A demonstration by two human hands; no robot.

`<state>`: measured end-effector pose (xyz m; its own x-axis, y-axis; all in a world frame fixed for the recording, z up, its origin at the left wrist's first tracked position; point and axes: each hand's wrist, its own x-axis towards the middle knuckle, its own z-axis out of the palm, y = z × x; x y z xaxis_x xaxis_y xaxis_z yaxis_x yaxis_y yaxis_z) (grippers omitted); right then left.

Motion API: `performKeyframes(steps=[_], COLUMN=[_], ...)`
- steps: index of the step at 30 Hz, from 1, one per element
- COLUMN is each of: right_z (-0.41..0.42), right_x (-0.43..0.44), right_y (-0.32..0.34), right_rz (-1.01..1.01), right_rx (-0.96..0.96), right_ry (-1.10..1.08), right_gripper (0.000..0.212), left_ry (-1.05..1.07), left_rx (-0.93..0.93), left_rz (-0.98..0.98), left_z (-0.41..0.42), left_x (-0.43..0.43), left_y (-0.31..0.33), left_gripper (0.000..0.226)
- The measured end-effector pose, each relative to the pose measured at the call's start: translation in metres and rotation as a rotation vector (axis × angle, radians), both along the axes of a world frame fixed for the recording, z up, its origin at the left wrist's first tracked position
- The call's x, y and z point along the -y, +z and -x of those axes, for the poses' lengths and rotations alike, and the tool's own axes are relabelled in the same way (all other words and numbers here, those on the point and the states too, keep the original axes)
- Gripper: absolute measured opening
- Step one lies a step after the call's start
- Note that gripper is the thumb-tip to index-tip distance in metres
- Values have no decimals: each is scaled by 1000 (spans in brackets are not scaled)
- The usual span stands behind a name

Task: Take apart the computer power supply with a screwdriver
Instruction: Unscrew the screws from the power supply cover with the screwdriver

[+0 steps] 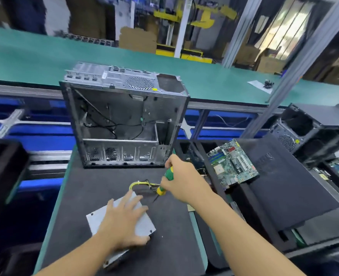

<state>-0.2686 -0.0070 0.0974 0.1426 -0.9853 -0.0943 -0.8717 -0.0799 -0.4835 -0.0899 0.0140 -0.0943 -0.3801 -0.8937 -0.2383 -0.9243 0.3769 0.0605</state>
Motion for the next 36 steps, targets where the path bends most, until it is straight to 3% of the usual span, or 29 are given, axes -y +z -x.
performKeyframes(steps=[3, 7, 10, 12, 27, 36], right_z=[-1, 0, 2, 2, -8, -8], right_x=[-6, -12, -13, -11, -4, -3], right_y=[-2, -11, -16, -19, -27, -24], right_rz=[3, -7, -9, -7, -74, -91], right_rx=[-32, -48, -57, -52, -170, -168], right_ry=[50, 71, 70, 73, 108, 129], right_gripper=[18, 14, 13, 14, 18, 18], left_ry=[269, 144, 230, 283, 411, 367], left_rx=[-150, -408, -639, -650, -635, -709], left_rz=[60, 203, 254, 243, 239, 212], left_z=[8, 12, 10, 14, 21, 21], left_x=[0, -7, 1, 5, 13, 17], left_y=[3, -9, -18, -16, -17, -13], left_gripper=[82, 64, 24, 13, 6, 33])
